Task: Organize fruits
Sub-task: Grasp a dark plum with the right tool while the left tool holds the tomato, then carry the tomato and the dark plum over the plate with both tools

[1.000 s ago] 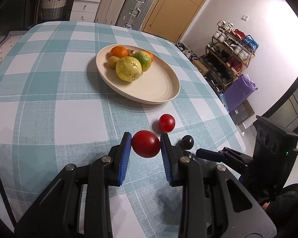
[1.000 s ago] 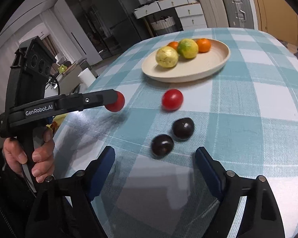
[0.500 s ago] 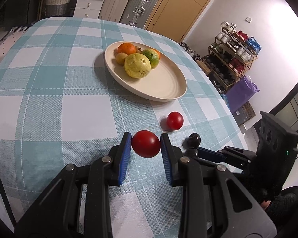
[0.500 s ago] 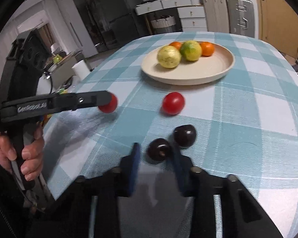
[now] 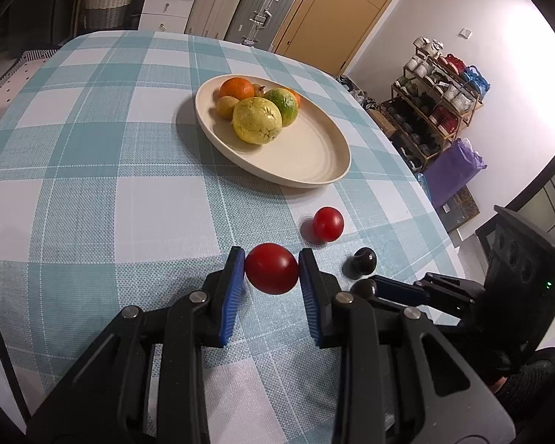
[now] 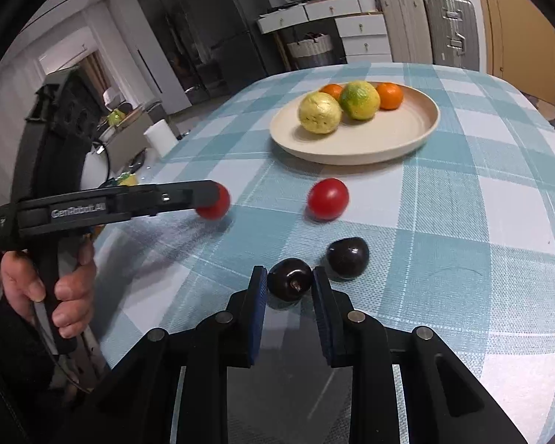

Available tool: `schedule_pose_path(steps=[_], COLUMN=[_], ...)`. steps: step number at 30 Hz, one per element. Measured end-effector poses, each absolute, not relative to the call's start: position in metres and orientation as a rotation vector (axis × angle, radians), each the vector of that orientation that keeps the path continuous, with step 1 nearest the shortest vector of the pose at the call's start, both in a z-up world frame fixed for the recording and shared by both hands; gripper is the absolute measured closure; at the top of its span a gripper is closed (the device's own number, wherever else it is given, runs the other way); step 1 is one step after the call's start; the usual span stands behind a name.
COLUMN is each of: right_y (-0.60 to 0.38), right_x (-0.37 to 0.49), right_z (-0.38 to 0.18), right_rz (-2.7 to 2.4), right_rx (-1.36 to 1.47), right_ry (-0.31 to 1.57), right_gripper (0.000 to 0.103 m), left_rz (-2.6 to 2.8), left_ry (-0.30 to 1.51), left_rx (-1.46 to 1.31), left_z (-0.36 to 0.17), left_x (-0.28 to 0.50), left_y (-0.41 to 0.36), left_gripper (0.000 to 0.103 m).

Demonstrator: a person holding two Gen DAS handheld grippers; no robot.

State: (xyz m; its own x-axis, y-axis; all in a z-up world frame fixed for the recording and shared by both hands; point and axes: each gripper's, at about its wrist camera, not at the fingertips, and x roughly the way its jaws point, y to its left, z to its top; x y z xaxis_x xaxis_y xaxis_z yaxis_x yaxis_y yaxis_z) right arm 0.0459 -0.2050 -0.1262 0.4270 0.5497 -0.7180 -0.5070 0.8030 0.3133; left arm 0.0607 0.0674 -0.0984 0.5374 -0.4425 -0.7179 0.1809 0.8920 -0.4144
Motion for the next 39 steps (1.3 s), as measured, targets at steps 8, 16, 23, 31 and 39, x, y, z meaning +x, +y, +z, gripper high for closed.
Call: schedule_pose_path(steps=[8,16,23,31,39], right_y=[-0.209,-0.232,-0.260,-0.278,-0.274], right_x=[0.048,0.080,0.126,0.176,0.217], right_z=[-0.102,-0.081,-0.069,-0.051,-0.057], right_rz=[0.737,0.749,0.705,0.653,0.618], right_rx=[0.107,0.203,0.309,0.294,0.233], right_ry=[0.853,0.798,0.779,0.746,0.756], right_gripper=[0.078,0.078,0.078,0.078,0.078], left_rz=[-0.377,-0.389,-0.447,-0.480,-0.487], left_ry=[0.908,0.896,0.882,0.845,0.846], left_rx=[-0.295,-0.312,-0.297,-0.262,-0.324], left_z=[-0.084,-0.068,-0.051,-0.035,-0.026], left_x=[0.071,0.101,0.136,0.176,0.230], left_y=[0.067,0.066,0.038,-0.001,-0.011], left_gripper=[0.076,0.076,0.076,0.076,0.076])
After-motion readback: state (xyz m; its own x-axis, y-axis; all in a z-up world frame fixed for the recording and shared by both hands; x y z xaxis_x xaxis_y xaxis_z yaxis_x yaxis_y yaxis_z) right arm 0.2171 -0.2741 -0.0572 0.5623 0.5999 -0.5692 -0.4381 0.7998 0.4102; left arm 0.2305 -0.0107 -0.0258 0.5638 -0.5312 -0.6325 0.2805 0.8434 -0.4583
